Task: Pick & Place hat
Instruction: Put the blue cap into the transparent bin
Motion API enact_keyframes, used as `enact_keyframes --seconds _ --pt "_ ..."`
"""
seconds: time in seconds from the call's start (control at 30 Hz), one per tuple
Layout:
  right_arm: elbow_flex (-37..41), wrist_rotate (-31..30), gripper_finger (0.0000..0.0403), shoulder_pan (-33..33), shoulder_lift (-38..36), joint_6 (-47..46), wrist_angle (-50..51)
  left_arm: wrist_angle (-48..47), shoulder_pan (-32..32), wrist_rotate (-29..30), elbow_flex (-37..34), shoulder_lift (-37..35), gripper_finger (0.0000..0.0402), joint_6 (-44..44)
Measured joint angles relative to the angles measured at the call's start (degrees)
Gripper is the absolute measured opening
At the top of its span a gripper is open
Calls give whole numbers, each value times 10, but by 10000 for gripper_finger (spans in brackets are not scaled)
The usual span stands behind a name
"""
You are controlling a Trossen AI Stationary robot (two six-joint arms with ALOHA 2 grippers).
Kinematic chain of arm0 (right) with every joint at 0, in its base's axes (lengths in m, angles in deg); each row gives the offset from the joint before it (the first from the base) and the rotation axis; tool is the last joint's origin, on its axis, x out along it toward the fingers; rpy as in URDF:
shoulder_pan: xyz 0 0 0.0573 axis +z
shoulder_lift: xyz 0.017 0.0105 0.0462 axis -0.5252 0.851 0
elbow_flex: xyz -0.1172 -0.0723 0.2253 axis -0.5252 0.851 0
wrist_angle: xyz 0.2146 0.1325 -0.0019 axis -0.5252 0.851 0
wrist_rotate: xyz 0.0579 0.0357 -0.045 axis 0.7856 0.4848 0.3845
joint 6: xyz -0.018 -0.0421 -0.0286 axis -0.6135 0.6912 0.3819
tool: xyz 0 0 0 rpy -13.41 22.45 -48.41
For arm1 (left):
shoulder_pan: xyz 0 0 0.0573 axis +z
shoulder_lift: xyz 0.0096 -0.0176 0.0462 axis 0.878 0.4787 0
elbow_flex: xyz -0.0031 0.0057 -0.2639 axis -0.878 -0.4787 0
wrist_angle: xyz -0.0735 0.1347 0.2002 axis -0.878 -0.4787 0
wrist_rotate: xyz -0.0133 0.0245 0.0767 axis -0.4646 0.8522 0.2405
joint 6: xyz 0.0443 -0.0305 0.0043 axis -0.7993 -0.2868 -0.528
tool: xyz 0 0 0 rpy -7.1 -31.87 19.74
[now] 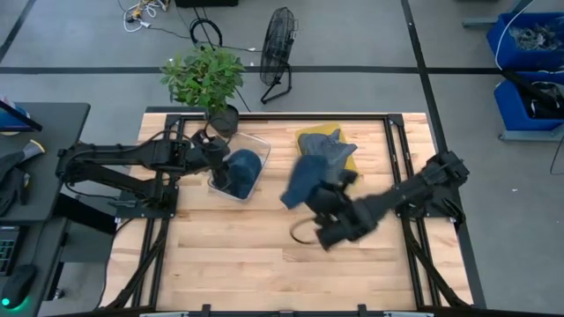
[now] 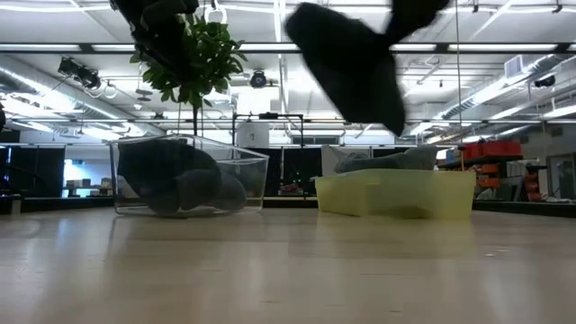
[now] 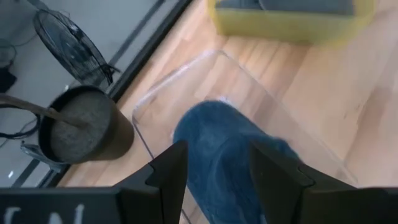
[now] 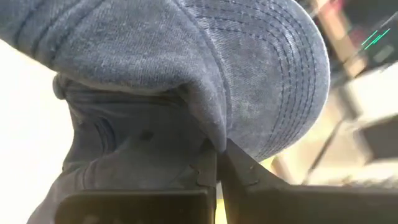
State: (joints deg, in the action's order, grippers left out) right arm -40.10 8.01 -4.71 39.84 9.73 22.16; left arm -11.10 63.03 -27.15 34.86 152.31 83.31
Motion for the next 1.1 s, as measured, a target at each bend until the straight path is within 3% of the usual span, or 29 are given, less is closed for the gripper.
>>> enact_keyframes --seconds 0.07,0.13,0.27,0.43,0.7,1.1 --pt "0 -49 2 -43 0 101 -87 2 0 1 0 -11 171 -2" --pt "0 -57 2 -90 0 212 -200 8 0 2 0 -26 171 -1" --pt "0 44 2 -179 0 409 -441 21 0 9 0 -69 171 -1" --pt "0 124 2 -251 0 525 -639 32 0 44 0 -110 171 -30" --pt "-1 250 2 -304 55 540 -745 30 0 49 0 -120 171 -32" --pt "0 220 2 -311 173 562 -787 26 0 51 0 -118 171 -22"
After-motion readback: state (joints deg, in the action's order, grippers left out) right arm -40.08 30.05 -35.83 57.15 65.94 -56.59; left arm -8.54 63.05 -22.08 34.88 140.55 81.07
